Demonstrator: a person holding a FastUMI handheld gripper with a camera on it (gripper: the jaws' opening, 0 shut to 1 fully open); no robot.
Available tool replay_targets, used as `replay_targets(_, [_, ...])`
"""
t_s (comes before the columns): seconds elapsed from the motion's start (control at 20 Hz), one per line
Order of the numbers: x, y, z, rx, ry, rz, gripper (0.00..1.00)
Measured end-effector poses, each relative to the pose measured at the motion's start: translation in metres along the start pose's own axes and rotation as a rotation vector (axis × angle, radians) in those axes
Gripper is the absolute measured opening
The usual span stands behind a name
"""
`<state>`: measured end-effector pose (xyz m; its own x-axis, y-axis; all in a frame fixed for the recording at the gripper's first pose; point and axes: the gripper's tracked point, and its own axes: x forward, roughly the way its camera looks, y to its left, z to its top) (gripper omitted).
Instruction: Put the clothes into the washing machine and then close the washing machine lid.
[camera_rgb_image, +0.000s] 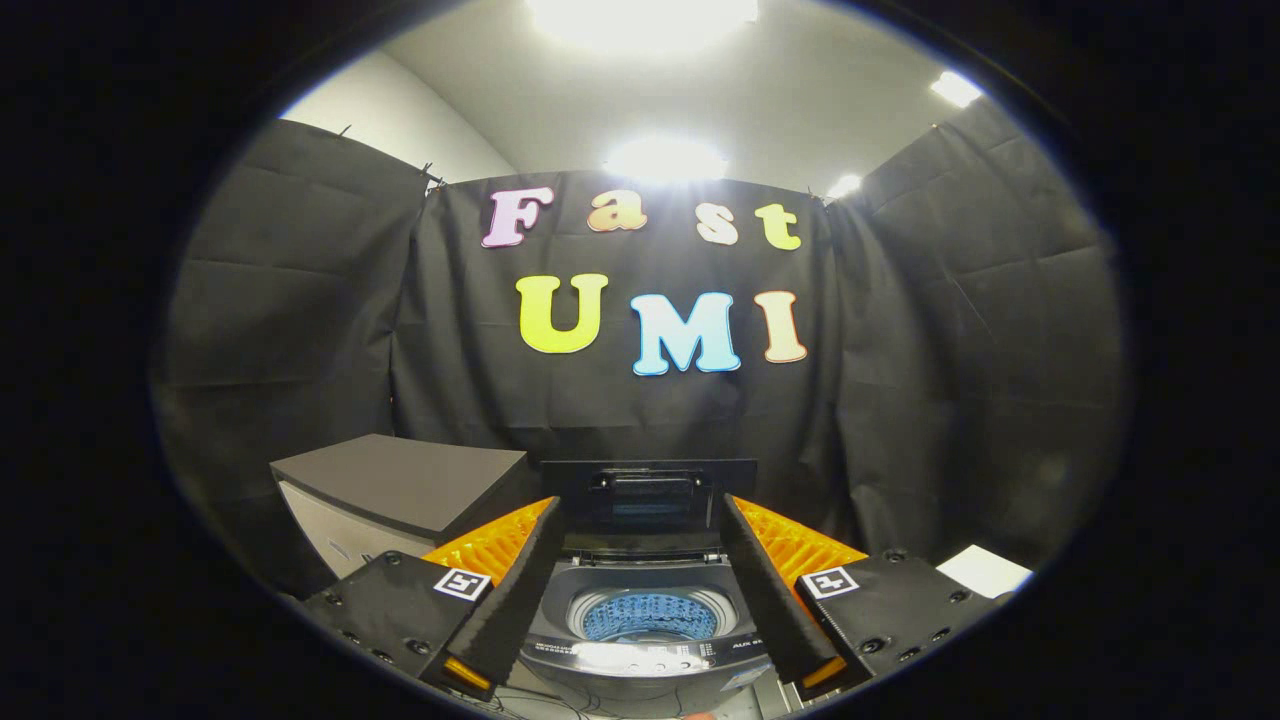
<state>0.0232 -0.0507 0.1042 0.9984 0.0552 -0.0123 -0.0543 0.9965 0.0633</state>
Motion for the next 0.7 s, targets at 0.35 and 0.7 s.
replay_targets(0.35, [-0.0045,-0.0029,0.0054,-0.005,-0.01,-0.009,0.97])
replay_targets(0.7, [-0.0043,0.0039,0.0093,-0.016,-0.018,-0.005,0.97])
